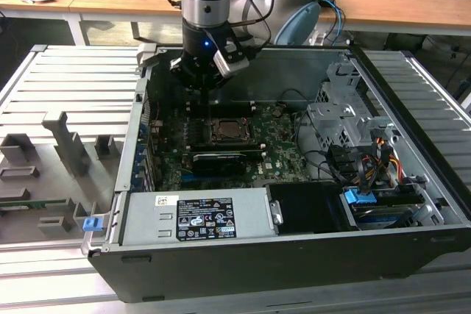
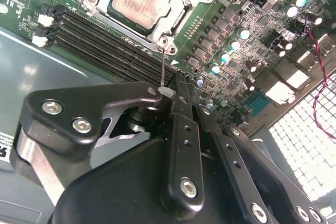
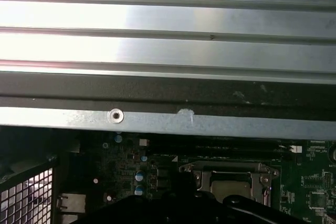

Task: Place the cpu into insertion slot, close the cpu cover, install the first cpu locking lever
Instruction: 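Close the cpu cover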

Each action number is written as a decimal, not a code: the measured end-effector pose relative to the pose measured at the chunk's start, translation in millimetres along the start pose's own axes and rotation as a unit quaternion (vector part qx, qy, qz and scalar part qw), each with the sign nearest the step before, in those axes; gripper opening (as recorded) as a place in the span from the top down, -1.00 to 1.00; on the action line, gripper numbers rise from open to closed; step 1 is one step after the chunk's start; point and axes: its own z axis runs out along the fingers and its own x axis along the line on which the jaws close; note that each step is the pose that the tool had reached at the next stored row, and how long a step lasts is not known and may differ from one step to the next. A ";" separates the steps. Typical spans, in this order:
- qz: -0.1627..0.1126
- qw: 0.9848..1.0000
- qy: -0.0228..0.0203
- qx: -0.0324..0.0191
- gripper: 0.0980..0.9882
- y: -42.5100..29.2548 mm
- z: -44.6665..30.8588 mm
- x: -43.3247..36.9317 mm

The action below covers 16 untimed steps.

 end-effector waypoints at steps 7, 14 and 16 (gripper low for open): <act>0.000 1.000 0.000 0.000 0.98 -0.2 1.2 -4.1; 0.000 1.000 0.000 0.000 0.98 -0.4 2.7 -7.5; 0.000 1.000 0.000 0.000 0.98 -0.5 3.0 -8.2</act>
